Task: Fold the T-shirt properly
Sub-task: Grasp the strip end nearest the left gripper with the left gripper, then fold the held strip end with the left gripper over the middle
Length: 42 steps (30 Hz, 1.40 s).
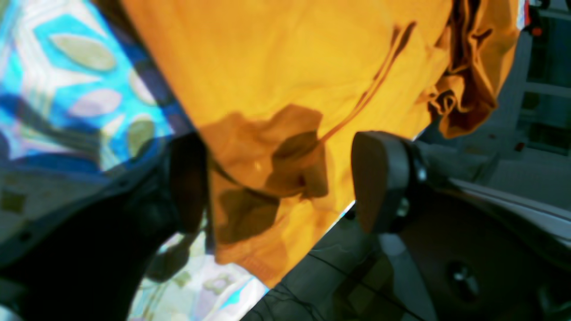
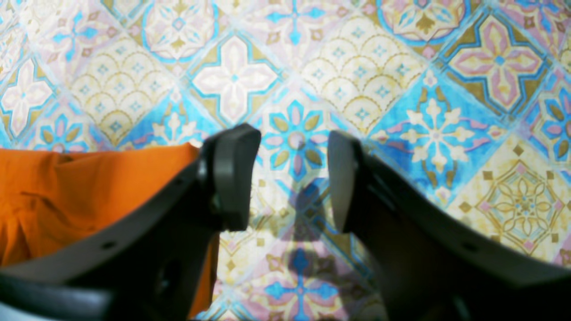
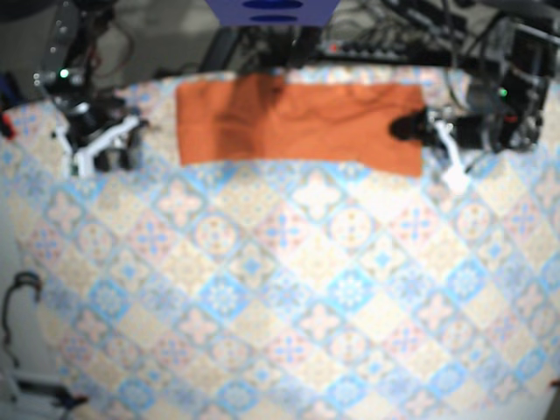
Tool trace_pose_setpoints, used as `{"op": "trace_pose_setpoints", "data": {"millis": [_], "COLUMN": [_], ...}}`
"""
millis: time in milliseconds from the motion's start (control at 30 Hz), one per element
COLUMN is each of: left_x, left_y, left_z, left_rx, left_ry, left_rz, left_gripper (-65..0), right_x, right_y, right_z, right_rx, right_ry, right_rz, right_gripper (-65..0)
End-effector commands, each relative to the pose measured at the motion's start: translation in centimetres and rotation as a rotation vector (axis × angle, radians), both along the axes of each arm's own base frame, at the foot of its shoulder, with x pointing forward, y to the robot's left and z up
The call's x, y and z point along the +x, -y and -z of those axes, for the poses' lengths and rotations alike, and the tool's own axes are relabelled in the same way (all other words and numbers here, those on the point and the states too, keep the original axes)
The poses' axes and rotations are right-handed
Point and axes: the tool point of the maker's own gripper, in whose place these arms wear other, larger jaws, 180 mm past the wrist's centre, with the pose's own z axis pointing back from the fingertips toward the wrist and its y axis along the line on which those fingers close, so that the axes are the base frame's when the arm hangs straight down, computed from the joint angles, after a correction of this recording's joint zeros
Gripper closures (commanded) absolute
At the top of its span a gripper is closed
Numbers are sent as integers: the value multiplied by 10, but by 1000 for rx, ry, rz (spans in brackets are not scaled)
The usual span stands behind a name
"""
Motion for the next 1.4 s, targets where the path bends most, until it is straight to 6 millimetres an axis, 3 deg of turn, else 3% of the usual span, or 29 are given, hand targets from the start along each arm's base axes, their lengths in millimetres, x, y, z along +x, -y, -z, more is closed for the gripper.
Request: {"op": "trace_pose_setpoints", "data": {"millis": [0, 367, 433, 700, 933, 1200, 1367], "left_x": [-3, -13, -13, -13, -9, 10, 11], "left_y": [0, 8, 8, 7, 12, 66, 97], "left_z": [0, 6, 6, 6, 1, -44, -48], "left_rx": [11, 8, 9, 13, 6, -54, -76], "left_ry": [-8, -36, -36, -35, -13, 163, 175], "left_rz": [29, 64, 64, 67, 80, 273, 404], "left_gripper": [-476, -451, -392, 0, 0, 0, 0], "right_x": [7, 7, 7, 7, 7, 7, 7], "right_y": [1, -1, -1, -1, -1, -1, -1], "right_z": [-12, -11, -11, -11, -11, -11, -11], "right_rx": [0, 3, 3, 3, 3, 5, 5], "right_ry": [49, 48, 48, 47, 49, 49, 49], "right_rz": [-4, -10, -10, -9, -9, -9, -9], "right_gripper": [-270, -270, -270, -270, -270, -270, -270]}}
